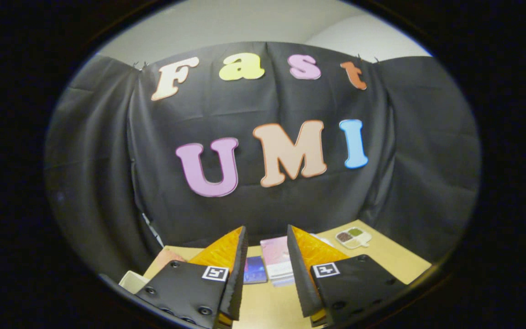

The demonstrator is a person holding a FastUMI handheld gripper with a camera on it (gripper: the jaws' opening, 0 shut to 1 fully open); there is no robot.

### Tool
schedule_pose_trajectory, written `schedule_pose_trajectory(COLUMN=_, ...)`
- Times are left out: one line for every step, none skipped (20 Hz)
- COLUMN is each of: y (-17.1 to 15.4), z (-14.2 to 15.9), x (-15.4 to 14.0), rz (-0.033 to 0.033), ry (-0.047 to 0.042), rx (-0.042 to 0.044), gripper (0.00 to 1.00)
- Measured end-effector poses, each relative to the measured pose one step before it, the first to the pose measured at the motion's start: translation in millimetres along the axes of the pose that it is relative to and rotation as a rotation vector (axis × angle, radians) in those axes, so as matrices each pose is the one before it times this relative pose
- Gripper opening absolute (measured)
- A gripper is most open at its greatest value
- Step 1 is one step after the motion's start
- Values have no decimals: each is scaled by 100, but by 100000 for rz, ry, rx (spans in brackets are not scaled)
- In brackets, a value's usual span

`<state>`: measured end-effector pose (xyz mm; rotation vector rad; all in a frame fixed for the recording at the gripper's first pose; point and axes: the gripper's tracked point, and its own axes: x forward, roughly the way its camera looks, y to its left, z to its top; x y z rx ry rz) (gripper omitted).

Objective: Open the storage box then place both shoes into the box .Put the left shoe in first, then the right shoe, with the right side of both shoes facing outward in a uniform manner.

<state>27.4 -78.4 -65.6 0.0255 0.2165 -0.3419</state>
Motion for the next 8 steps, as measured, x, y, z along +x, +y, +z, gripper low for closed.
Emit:
schedule_pose_trajectory(y=-1032, z=967, x=-200, rz=-1258, ry=-2413, rx=-1450, gripper=52)
schedule_pose_trajectory(y=-869, z=1209, x=55, rz=-1058, ry=-2427, rx=-1892, gripper=52)
schedule_pose_trajectory(y=-731, z=928, x=4, rz=-543, ry=-1386, rx=-1028, gripper=52)
schedule_pose_trajectory(y=-563, z=842, x=-191, rz=-443, ry=-1095, rx=-857, gripper=52)
schedule_pose_trajectory(y=-422, z=687, x=8, rz=-58, ry=-813, rx=-336, gripper=52)
schedule_pose_trajectory(y=-155, z=531, x=-178, rz=-119, ry=-840, rx=-66, gripper=52)
schedule_pose_trajectory(y=-376, z=152, x=-67, rz=-340, ry=-37, rx=-104, gripper=52)
schedule_pose_trajectory(y=-380, z=55, x=-41, rz=-210, ry=218, rx=-293, gripper=52)
